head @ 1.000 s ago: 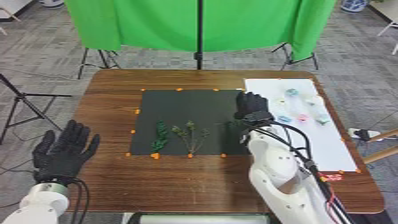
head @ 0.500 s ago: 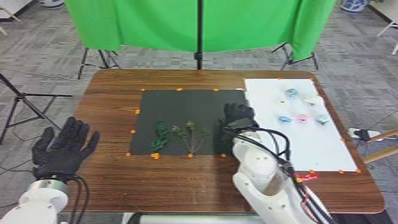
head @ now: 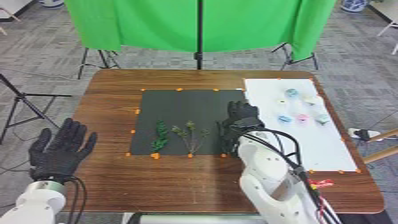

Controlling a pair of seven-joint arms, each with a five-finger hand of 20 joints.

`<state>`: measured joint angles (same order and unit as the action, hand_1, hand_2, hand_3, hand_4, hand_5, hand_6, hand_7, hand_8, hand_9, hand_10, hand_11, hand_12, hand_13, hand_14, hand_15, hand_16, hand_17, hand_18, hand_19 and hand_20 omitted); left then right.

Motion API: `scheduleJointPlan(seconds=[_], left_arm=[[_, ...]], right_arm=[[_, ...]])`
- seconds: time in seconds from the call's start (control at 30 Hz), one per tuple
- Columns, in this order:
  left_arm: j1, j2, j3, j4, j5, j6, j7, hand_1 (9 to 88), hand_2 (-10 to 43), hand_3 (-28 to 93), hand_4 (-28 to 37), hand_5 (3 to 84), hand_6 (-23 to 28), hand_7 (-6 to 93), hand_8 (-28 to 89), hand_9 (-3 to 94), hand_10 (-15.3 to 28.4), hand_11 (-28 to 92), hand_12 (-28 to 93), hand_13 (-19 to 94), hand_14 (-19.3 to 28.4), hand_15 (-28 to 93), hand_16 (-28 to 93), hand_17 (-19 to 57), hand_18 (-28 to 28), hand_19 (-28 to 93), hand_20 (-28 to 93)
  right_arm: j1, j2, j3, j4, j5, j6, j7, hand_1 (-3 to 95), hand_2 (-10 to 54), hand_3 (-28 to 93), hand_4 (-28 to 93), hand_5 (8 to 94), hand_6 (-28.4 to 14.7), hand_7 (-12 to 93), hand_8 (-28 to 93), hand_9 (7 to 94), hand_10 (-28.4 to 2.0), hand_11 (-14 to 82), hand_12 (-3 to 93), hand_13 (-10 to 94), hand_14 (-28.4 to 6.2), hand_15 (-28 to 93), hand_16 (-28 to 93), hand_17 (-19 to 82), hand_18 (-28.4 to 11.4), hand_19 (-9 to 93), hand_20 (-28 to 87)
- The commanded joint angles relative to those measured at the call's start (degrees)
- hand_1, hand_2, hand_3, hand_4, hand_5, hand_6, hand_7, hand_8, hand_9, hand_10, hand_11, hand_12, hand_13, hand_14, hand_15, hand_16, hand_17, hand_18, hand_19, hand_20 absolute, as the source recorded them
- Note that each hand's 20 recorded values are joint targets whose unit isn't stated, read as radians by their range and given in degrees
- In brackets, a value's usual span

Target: Arrange flowers

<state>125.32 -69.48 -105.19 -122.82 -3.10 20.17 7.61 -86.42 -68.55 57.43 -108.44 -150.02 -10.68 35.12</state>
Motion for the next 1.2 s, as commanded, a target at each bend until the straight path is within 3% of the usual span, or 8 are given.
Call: scheduleJointPlan(seconds=[0.03,0.17,0.23,0.37,0.7,0.9,1.0,1.2], left_arm=[[1.4,-0.7,-0.31,-0.11,0.74,-0.23,0.03,28.3,16.2,77,-28.3,52.0,9.3,20.0,-10,45.2,16.1,29,13,34,17.8,56,-7,-4.3,17.9,46,23],[1.2,-0.78,-0.25,-0.06,1.76,-1.8,-0.05,28.3,16.2,77,-28.3,52.0,9.4,19.9,-10,44.8,16.2,29,13,34,17.6,56,-7,-4.3,17.9,46,23],[1.5,-0.78,-0.42,-0.15,2.1,-2.27,-0.14,28.3,16.1,77,-28.3,51.7,9.3,19.7,-10,44.5,16.1,29,13,34,17.6,56,-7,-4.4,17.8,46,23],[1.2,-0.76,-0.11,0.09,2.66,-2.84,0.13,28.2,16.1,77,-28.3,51.3,9.3,19.5,-10,43.5,15.8,28,13,33,17.4,56,-7,-4.4,17.8,46,22],[0.9,-0.82,0.42,0.39,2.02,-1.46,0.24,28.0,16.0,77,-28.3,50.9,9.2,19.0,-10,43.1,15.8,28,13,33,17.2,55,-7,-4.6,17.7,45,22],[0.6,-0.82,0.61,0.65,2.42,-1.43,-0.09,28.0,15.9,77,-28.3,50.8,9.2,19.0,-10,42.7,15.7,28,13,32,17.1,55,-7,-4.6,17.7,45,22],[0.7,-0.93,0.49,0.73,2.02,-2.15,-0.33,28.1,15.9,77,-28.3,50.8,9.2,19.0,-10,43.0,15.8,29,13,32,17.1,56,-6,-4.7,17.7,46,23],[1.0,-1.18,0.7,0.43,2.16,-1.69,-0.36,28.0,16.2,77,-28.3,51.3,9.4,19.2,-10,44.7,16.4,33,16,33,18.5,61,-5,-4.6,18.0,46,24]], right_arm=[[-3.9,3.6,4.8,-6.1,1.0,1.7,1.5,43.9,-9.5,80,-24,63.1,-8.3,25,-10,66.5,-22.1,19.0,18.3,66,-16.9,64,32,42,-28.4,93,52],[-6.1,5.4,11.6,-5.7,0.9,2.2,-0.8,44.4,-9.5,80,-24,62.5,-8.3,24,-10,65.4,-21.8,18.8,18.2,65,-17.0,63,31,41,-28.4,93,51],[-7.9,5.3,17.5,-5.7,-3.3,-5.7,-10.2,45.8,-9.5,81,-26,60.2,-7.7,23,-11,62.1,-20.6,17.8,17.3,62,-16.1,61,32,39,-27.8,93,49],[-9.2,7.6,20.9,-3.4,-7.1,-2.4,-12.1,47.6,-9.5,84,-28,51.3,-4.4,18,-13,51.0,-15.6,12.1,13.4,50,-16.0,52,22,32,-26.2,89,46],[-8.5,6.6,21.9,2.7,-10.9,-3.5,-16.5,44.9,-9.5,87,-28,47.5,-4.9,20,-13,43.0,-17.3,12.3,14.6,40,-16.5,53,19,27,-25.2,84,46],[-5.8,5.5,19.4,6.4,-11.3,-4.8,-14.2,49.8,-9.5,87,-28,49.4,-3.9,21,-14,47.1,-16.3,14.6,15.2,44,-15.7,57,19,29,-25.0,86,48],[-5.6,5.6,18.6,7.5,-9.9,-2.1,-12.6,56.7,-9.5,78,-28,56.0,-2.7,23,-15,57.9,-15.0,20.8,16.8,51,-11.3,54,34,34,-23.6,89,49],[-5.3,6.0,17.3,8.5,-9.7,3.5,-11.0,64.9,-9.5,68,-28,73.0,-1.1,31,1,82.4,-10.9,15.3,44.7,65,-10.4,58,50,40,-22.5,92,50]])
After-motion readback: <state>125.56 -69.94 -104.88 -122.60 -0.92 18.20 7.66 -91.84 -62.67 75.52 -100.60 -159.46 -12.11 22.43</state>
